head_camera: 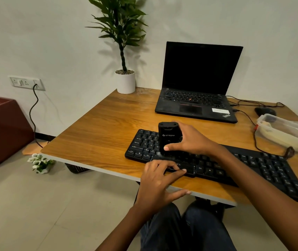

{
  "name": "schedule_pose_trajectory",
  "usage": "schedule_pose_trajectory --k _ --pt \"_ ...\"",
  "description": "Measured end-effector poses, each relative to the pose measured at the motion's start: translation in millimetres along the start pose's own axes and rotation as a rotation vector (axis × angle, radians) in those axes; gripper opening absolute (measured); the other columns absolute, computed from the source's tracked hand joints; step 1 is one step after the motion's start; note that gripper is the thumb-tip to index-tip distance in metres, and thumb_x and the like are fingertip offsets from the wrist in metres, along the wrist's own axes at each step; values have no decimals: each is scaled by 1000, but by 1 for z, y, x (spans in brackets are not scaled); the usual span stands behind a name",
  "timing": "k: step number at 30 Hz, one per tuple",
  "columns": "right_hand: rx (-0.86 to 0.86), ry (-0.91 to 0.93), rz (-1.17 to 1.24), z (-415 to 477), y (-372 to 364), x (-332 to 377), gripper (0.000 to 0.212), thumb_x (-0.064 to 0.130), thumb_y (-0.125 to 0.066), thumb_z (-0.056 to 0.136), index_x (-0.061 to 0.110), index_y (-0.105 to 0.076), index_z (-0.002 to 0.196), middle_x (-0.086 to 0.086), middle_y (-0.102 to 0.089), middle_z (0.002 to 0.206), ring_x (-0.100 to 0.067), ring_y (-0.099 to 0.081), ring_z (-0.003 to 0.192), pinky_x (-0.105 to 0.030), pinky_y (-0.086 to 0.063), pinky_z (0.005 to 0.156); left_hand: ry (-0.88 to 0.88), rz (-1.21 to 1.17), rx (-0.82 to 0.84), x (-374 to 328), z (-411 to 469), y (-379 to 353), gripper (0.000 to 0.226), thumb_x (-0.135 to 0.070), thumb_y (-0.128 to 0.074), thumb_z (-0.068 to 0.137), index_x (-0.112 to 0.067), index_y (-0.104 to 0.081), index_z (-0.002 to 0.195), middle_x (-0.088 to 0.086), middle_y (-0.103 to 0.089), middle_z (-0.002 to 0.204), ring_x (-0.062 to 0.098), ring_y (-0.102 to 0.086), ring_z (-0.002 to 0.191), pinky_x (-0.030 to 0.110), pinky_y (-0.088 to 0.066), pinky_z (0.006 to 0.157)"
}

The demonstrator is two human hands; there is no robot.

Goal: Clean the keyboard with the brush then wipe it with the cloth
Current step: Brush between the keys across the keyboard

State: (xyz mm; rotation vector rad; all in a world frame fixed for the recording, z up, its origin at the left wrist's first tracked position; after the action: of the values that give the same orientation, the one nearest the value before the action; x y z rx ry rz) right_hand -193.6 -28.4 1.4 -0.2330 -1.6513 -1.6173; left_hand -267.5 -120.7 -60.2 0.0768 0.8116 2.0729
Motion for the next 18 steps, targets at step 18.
schedule_pose_trajectory --k 18 --pt "-28 60 -121 12 12 27 60 32 -79 70 17 -49 121 10 -55 105 -8 -52 99 -13 -40 77 -1 5 2 -1 0 1 48 -65 -60 78 -30 -66 110 -10 -56 108 11 -50 97 25 -33 81"
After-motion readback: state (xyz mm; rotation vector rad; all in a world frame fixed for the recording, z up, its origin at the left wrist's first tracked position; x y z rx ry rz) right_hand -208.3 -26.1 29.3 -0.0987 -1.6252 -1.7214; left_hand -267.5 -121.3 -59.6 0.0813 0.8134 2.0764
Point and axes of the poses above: each hand's wrist, its own z-axis towards the middle knuckle, its own y-axis out of the back of the hand, x = y × z, the point moved 9 cm from there along z, towards the middle knuckle
